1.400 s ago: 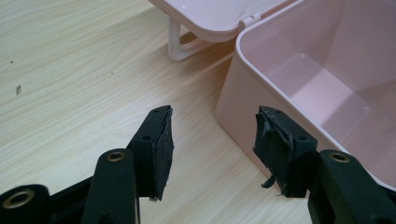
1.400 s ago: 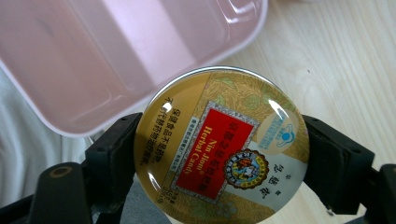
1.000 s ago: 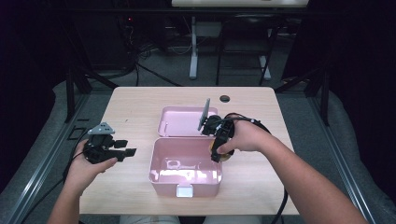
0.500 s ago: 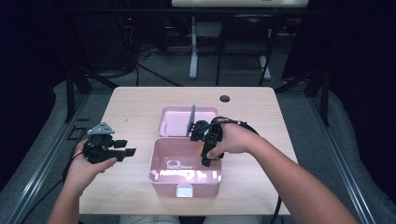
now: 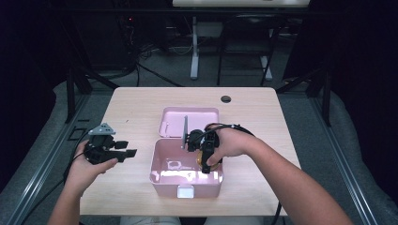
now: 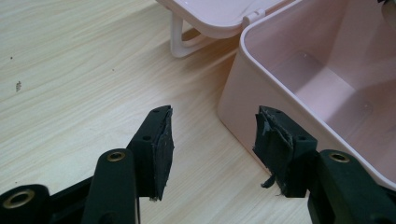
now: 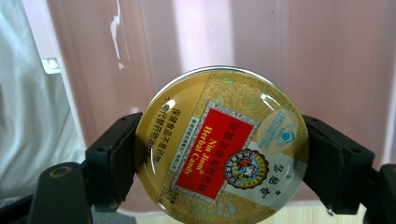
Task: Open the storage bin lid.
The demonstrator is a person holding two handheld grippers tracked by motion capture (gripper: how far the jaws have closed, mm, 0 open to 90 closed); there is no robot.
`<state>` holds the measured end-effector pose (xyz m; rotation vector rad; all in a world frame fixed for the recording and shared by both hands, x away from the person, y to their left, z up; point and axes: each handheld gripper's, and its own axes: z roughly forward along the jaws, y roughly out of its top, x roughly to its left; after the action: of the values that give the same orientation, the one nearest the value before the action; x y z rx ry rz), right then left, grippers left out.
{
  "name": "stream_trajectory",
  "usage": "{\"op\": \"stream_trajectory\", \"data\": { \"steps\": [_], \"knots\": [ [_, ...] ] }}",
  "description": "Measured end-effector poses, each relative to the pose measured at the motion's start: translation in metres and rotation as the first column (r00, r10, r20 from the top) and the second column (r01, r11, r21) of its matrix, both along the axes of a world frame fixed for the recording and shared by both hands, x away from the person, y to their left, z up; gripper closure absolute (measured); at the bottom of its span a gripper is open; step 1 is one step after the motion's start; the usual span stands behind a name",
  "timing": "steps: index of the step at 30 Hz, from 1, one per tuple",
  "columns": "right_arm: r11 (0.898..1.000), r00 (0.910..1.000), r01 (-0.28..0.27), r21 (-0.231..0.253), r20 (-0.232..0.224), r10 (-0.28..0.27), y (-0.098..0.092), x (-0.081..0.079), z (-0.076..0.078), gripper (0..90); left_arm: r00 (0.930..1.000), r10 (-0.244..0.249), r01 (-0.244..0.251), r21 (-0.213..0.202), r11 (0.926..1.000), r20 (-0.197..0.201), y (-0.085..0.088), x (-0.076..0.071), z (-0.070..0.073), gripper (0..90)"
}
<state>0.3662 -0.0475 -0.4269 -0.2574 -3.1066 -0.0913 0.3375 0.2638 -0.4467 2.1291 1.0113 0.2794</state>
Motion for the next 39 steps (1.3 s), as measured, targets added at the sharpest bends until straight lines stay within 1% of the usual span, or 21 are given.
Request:
{"op": "stream_trajectory", "data": {
  "steps": [2, 4, 7, 8, 10, 13, 15, 18, 21, 23, 25, 27, 31, 32, 35, 39],
  "knots": [
    [1.0, 0.9999, -0.006, 0.012, -0.011, 0.006, 0.001, 0.0, -0.003, 19.9, 1.0, 0.0, 0.0, 0.0, 1.0, -0.001, 0.0, 0.0, 0.0, 46.1],
    [1.0, 0.9998, -0.014, 0.01, -0.013, 0.014, 0.001, -0.001, -0.007, 19.8, 1.0, -0.001, 0.001, 0.002, 1.0, -0.003, 0.0, 0.0, 0.0, 46.1],
    [0.999, 0.9996, -0.029, -0.014, -0.001, 0.029, 0.001, -0.002, -0.013, 19.8, 1.0, 0.001, -0.001, 0.004, 1.0, -0.003, 0.0, 0.0, -0.001, 46.1],
    [1.0, 0.9996, -0.028, -0.015, -0.003, 0.028, 0.001, -0.001, -0.015, 19.8, 1.0, 0.001, -0.001, 0.003, 1.0, -0.004, 0.0, 0.001, -0.001, 46.1],
    [1.0, 0.9998, -0.018, 0.0, -0.011, 0.018, 0.0, 0.0, -0.019, 19.8, 1.0, 0.0, 0.0, 0.003, 1.0, -0.005, -0.001, 0.001, -0.001, 46.1],
    [1.0, 0.9997, -0.021, -0.015, -0.014, 0.021, -0.001, 0.002, -0.026, 19.8, 1.0, 0.001, -0.001, 0.004, 1.0, -0.005, -0.001, 0.001, -0.002, 46.1],
    [1.0, 0.9998, -0.015, -0.011, -0.014, 0.015, -0.002, 0.004, -0.03, 19.8, 1.0, -0.002, 0.002, 0.006, 1.0, -0.008, -0.001, 0.002, -0.003, 46.1],
    [1.0, 0.9998, -0.013, -0.004, -0.017, 0.013, -0.003, 0.006, -0.033, 19.8, 1.0, -0.001, 0.001, 0.007, 1.0, -0.009, -0.001, 0.002, -0.003, 46.1],
    [0.999, 0.9991, -0.039, 0.0, -0.014, 0.039, -0.002, 0.005, -0.037, 19.8, 0.9999, 0.0, 0.0, 0.009, 1.0, -0.011, -0.001, 0.002, -0.004, 46.1],
    [0.999, 0.9987, -0.049, -0.007, -0.009, 0.049, -0.001, 0.004, -0.039, 19.8, 0.9999, -0.001, 0.001, 0.008, 1.0, -0.011, -0.001, 0.002, -0.004, 46.1],
    [0.998, 0.9985, -0.055, -0.005, -0.005, 0.055, -0.001, 0.004, -0.043, 19.8, 0.9999, 0.0, 0.001, 0.008, 1.0, -0.012, -0.001, 0.002, -0.004, 46.1],
    [0.998, 0.998, -0.063, -0.023, 0.0, 0.063, 0.0, 0.003, -0.045, 19.8, 0.9999, -0.001, 0.001, 0.01, 1.0, -0.013, -0.001, 0.002, -0.004, 46.1],
    [0.996, 0.9969, -0.078, -0.036, 0.008, 0.079, 0.002, 0.002, -0.049, 19.8, 0.9999, 0.0, 0.0, 0.009, 1.0, -0.014, -0.001, 0.002, -0.004, 46.1],
    [0.997, 0.9969, -0.078, -0.029, 0.011, 0.078, 0.002, 0.002, -0.05, 19.8, 0.9999, 0.001, -0.001, 0.009, 1.0, -0.014, -0.001, 0.002, -0.004, 46.1],
    [0.996, 0.9966, -0.08, -0.041, 0.018, 0.081, 0.003, 0.002, -0.053, 19.8, 0.9999, 0.002, -0.002, 0.008, 1.0, -0.015, -0.001, 0.002, -0.005, 46.1],
    [0.997, 0.9976, -0.069, -0.029, 0.003, 0.069, 0.002, 0.003, -0.059, 19.8, 0.9999, 0.003, -0.003, 0.008, 1.0, -0.015, 0.0, 0.003, -0.005, 46.1]
  ]
}}
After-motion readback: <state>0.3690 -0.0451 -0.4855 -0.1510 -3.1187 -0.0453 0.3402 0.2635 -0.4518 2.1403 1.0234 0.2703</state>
